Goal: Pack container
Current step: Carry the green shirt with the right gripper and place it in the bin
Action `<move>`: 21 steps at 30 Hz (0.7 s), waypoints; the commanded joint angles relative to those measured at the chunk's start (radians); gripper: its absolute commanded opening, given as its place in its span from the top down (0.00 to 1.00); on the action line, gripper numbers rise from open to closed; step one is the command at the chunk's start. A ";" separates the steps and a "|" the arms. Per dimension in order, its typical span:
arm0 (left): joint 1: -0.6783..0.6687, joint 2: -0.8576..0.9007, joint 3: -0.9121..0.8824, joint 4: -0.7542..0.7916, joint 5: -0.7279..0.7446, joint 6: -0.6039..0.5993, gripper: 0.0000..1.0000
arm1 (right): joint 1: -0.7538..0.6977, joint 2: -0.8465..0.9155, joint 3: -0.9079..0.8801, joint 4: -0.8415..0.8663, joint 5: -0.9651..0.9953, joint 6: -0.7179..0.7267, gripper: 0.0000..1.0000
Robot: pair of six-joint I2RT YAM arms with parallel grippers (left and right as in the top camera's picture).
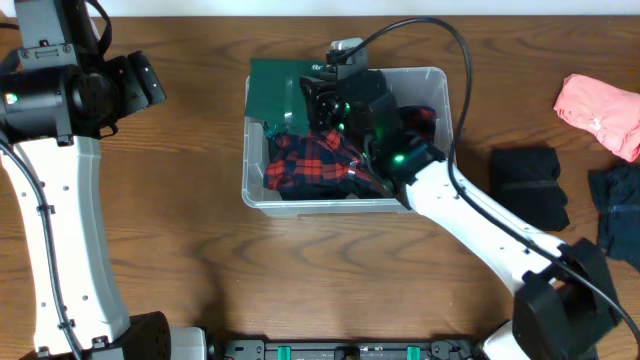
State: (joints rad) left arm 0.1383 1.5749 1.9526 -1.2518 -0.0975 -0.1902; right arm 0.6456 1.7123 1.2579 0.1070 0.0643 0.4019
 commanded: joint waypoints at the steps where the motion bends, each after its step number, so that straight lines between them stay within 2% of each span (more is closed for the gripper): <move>1: 0.003 0.006 -0.006 -0.001 -0.011 0.002 0.02 | 0.006 0.063 0.006 0.034 0.040 -0.122 0.83; 4: 0.003 0.006 -0.006 -0.001 -0.011 0.002 0.02 | -0.003 0.109 0.006 0.094 0.041 -0.135 0.99; 13: 0.003 0.006 -0.006 -0.001 -0.011 0.002 0.02 | -0.013 0.232 0.006 0.272 0.060 -0.137 0.99; 21: 0.003 0.006 -0.006 -0.001 -0.011 0.002 0.02 | -0.009 0.331 0.006 0.265 0.055 -0.126 0.99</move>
State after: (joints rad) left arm 0.1387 1.5749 1.9526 -1.2522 -0.0975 -0.1902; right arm 0.6380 1.9991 1.2575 0.3862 0.1097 0.2802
